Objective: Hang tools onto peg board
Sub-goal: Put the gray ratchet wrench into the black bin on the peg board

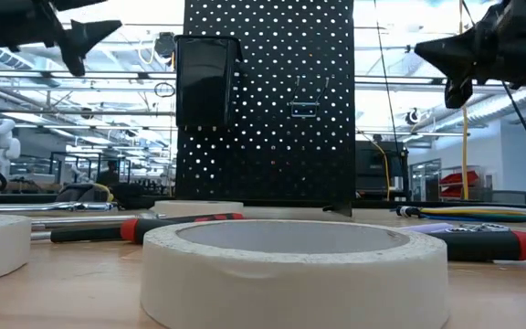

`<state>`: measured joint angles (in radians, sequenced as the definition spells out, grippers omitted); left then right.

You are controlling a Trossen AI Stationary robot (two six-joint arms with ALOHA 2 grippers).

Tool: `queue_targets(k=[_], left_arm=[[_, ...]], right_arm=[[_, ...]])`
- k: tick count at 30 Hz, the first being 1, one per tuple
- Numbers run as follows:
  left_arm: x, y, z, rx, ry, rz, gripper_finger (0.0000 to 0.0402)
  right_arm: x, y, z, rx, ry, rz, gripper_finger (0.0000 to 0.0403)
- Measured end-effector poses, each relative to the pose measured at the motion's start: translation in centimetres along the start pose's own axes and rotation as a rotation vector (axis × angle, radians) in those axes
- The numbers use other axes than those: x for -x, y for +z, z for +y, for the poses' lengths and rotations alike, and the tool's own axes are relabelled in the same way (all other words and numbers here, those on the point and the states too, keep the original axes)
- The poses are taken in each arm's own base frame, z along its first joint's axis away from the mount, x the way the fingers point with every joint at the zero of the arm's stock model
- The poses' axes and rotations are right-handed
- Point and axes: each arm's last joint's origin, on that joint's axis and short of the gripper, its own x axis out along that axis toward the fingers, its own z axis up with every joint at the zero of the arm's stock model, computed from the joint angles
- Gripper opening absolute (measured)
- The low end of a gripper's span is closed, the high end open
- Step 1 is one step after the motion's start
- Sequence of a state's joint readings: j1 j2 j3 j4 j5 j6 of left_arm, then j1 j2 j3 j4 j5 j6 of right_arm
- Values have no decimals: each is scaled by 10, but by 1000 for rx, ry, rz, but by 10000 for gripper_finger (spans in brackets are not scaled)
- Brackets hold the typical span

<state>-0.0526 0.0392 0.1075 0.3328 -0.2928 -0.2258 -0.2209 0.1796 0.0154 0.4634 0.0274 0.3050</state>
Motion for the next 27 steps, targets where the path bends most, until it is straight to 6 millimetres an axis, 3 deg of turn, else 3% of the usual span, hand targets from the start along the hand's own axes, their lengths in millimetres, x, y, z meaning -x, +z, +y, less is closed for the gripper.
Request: queue_targets(k=[5,12,17,22,27], left_arm=[[-2,8,-1,46,43,-4,212],[-19,19,-10,-121,52,250,212],[-33,27,-18,-228,14,460,212],[-37,13,-19,-274,-25,665,212],[-40,2,-19,-267,-65,764,212]], right_arm=[[0,2,-2,-14,-68,-37,2],[-9,20,4,10,-65,-33,41],[-28,48,16,60,-11,63,88],[-53,70,28,49,81,221,126],[-80,85,43,-11,225,302,136]])
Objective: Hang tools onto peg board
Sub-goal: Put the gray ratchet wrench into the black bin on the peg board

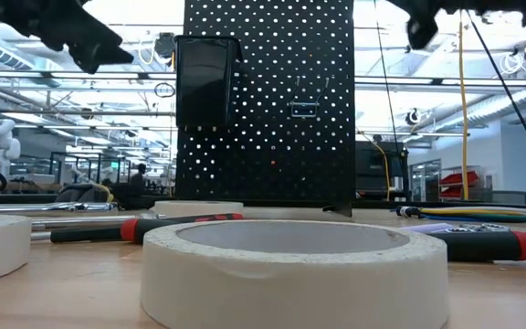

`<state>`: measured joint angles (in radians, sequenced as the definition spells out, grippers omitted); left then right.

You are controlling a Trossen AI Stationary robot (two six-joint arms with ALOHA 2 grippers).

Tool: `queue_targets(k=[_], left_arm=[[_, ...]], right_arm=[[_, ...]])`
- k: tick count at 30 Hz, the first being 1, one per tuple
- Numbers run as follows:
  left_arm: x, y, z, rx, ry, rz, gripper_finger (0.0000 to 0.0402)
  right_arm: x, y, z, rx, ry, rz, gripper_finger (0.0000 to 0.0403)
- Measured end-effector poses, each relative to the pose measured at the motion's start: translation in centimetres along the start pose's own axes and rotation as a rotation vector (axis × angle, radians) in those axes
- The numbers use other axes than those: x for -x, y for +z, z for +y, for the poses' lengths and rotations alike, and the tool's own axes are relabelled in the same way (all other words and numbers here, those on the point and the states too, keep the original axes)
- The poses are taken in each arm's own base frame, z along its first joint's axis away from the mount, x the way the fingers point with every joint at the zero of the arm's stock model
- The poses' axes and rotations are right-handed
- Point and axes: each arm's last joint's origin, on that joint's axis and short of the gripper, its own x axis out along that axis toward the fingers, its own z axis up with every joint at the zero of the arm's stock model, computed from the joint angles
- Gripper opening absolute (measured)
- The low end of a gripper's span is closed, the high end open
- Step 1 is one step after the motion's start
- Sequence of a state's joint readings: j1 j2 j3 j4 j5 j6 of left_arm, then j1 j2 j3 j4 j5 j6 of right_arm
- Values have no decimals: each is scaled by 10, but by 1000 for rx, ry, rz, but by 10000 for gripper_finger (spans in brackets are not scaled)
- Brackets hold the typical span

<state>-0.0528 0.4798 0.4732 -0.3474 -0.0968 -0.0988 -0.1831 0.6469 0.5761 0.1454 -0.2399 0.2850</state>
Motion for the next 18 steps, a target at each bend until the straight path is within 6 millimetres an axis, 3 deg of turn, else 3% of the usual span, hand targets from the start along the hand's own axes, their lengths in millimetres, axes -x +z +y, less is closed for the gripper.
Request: queue_targets(k=[9,18], left_arm=[[-6,-3,-3,71,-49,55,212],[-5,-12,-13,13,-121,151,212]], right_arm=[[-54,2,24,-56,132,147,128],[-97,-9,55,-261,178,274,128]])
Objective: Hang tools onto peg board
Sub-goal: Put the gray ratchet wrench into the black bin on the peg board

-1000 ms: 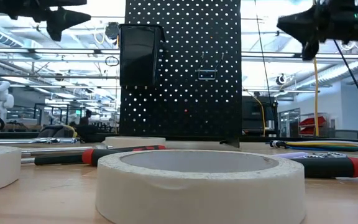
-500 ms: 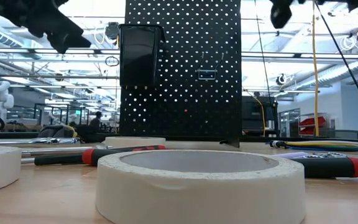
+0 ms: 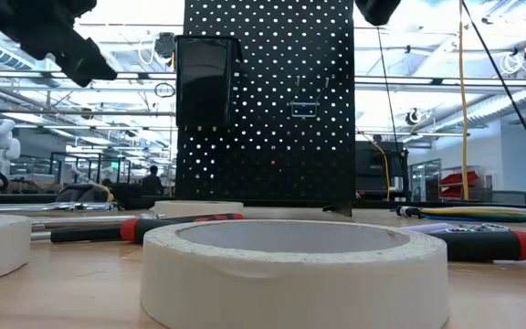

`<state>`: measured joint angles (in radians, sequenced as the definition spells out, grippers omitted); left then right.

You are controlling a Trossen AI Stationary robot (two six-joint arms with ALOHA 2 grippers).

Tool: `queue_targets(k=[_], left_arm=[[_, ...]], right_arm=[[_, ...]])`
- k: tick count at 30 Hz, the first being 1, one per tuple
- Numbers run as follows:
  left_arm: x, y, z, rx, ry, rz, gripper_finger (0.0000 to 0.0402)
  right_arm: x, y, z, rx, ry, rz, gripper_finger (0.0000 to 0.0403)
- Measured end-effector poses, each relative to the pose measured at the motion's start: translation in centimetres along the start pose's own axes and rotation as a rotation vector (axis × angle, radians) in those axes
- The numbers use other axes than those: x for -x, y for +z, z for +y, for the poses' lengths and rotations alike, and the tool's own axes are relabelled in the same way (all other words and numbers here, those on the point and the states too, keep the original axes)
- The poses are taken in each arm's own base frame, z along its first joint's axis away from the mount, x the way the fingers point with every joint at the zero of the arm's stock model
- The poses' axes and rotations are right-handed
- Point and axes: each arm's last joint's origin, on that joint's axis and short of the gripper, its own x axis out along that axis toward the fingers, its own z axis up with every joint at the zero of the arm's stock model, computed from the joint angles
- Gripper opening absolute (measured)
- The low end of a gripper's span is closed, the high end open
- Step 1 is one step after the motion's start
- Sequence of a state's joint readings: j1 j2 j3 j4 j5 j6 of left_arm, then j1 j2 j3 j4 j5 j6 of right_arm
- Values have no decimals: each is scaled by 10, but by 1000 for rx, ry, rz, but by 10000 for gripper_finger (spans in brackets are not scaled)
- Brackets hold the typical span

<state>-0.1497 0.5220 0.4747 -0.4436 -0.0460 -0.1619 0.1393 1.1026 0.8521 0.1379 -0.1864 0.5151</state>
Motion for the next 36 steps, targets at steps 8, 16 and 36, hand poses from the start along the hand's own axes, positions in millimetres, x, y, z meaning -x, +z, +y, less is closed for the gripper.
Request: queue_targets(k=[8,16,36], left_arm=[[-3,1,-7,-67,-42,-2,212],[-23,8,-24,-52,-62,-40,212],[-71,31,-79,79,-78,25,212]], right_arm=[[-26,-19,17,-193,-40,68,128],[-28,-41,24,-256,-81,219,128],[-46,-67,50,-325,48,303,128]])
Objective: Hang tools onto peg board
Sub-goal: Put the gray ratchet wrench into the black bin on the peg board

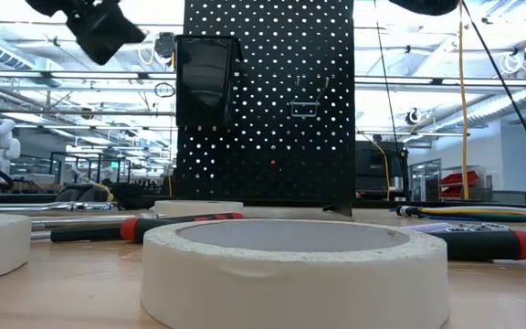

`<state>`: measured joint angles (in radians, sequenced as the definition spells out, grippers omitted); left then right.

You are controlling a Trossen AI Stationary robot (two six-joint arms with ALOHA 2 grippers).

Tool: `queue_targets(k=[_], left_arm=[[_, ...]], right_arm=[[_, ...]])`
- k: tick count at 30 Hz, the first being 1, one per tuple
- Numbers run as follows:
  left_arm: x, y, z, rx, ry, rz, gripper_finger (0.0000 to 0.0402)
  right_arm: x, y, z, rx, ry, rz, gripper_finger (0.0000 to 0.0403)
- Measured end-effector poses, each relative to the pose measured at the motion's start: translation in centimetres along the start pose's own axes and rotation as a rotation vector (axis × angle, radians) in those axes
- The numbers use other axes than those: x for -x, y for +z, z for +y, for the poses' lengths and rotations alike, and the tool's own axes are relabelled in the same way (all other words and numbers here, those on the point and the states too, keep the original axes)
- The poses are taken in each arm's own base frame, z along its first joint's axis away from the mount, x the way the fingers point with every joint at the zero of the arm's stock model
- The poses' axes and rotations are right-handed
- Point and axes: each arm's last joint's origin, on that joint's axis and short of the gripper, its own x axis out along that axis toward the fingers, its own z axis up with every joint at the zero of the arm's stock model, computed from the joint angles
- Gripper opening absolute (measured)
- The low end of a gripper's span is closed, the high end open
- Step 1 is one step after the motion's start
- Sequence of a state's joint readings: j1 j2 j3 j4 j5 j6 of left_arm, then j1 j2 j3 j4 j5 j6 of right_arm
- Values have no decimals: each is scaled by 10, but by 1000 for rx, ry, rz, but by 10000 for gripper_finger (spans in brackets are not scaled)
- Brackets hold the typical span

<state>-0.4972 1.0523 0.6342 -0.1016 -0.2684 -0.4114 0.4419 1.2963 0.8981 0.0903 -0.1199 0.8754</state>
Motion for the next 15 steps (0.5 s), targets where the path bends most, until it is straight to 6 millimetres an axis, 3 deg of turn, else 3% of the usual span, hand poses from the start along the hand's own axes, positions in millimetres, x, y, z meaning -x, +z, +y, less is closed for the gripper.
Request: queue_targets(k=[7,11,15], left_arm=[[4,-20,0,-75,45,182,212],[5,-26,0,-101,50,214,212],[3,-42,6,-109,90,269,212]], right_arm=[[-37,8,6,116,-193,13,128],[-60,6,-5,237,-412,148,128],[-78,3,-19,250,-546,275,128]])
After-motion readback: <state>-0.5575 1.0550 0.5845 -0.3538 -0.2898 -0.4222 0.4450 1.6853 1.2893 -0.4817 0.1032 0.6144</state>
